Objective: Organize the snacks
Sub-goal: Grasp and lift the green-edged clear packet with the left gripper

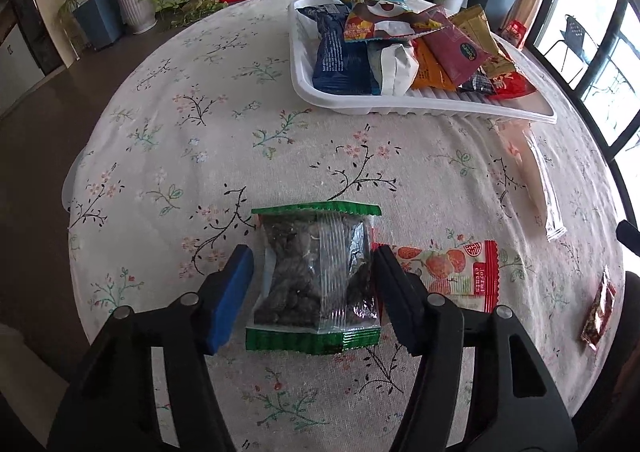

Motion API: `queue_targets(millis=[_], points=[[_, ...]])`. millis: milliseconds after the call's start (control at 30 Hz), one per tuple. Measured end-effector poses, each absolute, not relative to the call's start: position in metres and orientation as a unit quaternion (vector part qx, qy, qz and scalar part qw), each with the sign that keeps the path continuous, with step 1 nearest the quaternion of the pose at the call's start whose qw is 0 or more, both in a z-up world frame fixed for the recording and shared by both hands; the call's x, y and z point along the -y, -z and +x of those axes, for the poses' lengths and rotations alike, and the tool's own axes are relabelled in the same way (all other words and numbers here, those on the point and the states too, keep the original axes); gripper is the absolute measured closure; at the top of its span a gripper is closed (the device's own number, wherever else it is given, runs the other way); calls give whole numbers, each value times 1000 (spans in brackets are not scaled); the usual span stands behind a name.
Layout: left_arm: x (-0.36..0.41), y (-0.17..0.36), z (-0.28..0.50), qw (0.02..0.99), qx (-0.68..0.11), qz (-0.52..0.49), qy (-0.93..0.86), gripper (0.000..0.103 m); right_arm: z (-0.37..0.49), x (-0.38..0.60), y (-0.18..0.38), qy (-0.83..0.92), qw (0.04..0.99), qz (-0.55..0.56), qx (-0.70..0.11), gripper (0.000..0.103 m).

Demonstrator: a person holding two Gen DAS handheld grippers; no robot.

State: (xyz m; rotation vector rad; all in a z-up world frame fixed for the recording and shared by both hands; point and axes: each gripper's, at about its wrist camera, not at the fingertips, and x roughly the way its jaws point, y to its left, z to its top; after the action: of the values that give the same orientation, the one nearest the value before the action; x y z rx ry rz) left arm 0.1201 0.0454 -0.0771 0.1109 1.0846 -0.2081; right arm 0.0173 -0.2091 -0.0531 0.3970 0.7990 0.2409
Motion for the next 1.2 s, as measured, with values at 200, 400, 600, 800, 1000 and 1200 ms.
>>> queue_targets(millis=[200,400,600,800,1000,1200], points=[[-52,74,118,848,-515,52,116,71,18,210,51,-112,896,190,-385,11],[-57,72,114,849,-511,39,131,76,28,212,48,-100,898,179,-388,12],[-62,63,106,855,-497,7,150,77,51,212,51,-79,894,156,-413,15],[-73,59,92,859,-487,-23,158,77,78,209,61,-65,884,142,-441,20],[-81,57,85,863,-477,-42,161,77,104,189,70,-60,880,96,-461,25],[-80,58,82,862,-477,-45,166,77,115,168,88,-45,870,41,-489,37]])
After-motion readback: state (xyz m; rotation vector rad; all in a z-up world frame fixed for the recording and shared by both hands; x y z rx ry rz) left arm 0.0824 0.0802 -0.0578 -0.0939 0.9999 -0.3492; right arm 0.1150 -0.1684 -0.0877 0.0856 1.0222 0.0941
